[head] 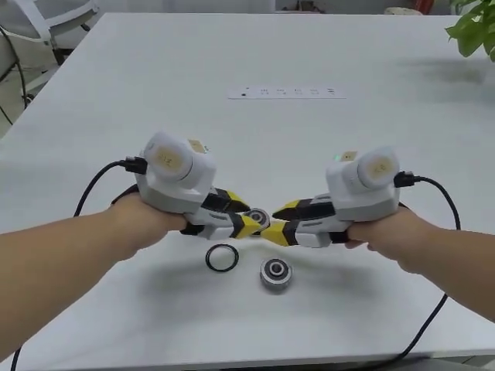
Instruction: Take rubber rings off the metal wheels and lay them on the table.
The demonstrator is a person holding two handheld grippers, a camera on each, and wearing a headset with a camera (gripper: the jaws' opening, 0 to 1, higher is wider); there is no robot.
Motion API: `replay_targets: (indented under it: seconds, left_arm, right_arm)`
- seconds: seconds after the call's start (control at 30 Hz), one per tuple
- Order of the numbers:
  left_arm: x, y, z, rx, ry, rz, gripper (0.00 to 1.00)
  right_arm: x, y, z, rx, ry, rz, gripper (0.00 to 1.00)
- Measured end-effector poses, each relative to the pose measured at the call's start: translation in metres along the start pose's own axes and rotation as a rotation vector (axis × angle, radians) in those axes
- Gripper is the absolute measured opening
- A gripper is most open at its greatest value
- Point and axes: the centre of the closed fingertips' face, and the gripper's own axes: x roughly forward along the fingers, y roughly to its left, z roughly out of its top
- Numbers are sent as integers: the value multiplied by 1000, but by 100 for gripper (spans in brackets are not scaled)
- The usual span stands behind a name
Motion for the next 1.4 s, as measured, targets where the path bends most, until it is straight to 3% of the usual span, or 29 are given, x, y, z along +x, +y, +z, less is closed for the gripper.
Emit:
replay_targets:
  seconds: [0.33,0.43,0.73,1.4]
  left_arm:
    - [5,7,-2,11,15,19,16]
    - [6,2,-3,30,25,6,16]
    - [3,4,-3,28,21,39,14]
    - [11,3,2,21,-3,43,14]
  right_arm:
    - [0,0,-2,3,0,-4,24]
    - [0,0,0,4,-5,-3,24]
    - [4,-1,1,2,-9,-1,24]
    - [17,1,5,-72,3,-21,26]
